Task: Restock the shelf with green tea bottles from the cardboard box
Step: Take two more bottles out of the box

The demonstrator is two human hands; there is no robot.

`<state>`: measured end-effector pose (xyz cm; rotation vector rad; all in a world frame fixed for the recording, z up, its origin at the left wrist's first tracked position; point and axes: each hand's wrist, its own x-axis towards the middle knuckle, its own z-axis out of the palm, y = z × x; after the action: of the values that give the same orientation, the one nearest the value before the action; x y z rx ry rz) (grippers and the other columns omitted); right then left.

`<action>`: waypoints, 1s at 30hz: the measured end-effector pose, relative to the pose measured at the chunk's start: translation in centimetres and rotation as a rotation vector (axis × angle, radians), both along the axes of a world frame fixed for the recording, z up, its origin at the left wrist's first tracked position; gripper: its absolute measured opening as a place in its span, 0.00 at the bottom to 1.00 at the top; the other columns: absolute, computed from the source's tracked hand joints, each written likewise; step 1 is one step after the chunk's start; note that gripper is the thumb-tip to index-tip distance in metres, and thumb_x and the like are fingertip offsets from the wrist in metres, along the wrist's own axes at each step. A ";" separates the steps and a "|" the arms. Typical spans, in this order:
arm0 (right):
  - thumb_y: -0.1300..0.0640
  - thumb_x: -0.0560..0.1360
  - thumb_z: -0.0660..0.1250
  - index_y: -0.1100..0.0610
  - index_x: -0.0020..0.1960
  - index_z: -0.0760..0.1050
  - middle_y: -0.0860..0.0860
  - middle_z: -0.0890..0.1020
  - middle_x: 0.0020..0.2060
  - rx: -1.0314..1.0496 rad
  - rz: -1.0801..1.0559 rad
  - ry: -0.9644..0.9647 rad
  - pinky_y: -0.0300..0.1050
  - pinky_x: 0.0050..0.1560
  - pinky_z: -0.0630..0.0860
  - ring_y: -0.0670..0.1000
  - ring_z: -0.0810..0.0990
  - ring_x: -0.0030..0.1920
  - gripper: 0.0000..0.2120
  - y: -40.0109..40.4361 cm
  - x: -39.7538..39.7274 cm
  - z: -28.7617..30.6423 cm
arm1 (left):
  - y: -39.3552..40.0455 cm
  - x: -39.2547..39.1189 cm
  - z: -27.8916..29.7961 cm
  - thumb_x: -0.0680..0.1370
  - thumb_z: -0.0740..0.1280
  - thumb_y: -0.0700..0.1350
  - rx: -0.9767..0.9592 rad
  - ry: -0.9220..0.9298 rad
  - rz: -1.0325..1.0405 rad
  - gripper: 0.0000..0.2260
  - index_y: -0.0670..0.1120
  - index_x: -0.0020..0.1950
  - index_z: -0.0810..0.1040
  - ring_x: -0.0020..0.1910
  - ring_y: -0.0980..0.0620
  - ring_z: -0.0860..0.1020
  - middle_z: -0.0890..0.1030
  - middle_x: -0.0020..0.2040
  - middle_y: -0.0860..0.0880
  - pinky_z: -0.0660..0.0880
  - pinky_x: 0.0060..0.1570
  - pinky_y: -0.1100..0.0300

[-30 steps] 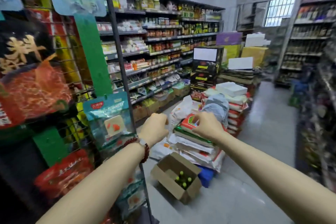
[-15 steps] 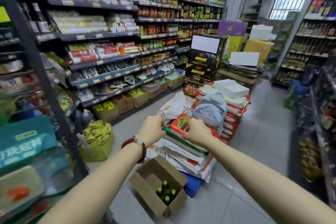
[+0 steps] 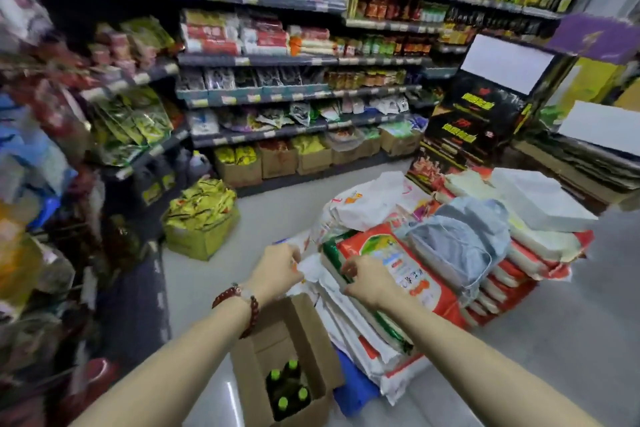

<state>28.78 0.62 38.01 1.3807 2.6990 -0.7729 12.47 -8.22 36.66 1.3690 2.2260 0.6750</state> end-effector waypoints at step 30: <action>0.54 0.65 0.78 0.54 0.60 0.78 0.51 0.83 0.53 -0.273 0.166 -0.035 0.36 0.50 0.70 0.49 0.79 0.51 0.24 7.8 -6.8 -64.4 | 2.7 -3.7 -62.9 0.67 0.77 0.47 -0.198 -0.181 0.102 0.20 0.45 0.57 0.79 0.46 0.54 0.77 0.79 0.50 0.48 0.75 0.49 0.62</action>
<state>21.95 8.38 -26.37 1.0857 2.5222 -1.0422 8.77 -5.56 -26.26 1.0621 2.1633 0.5712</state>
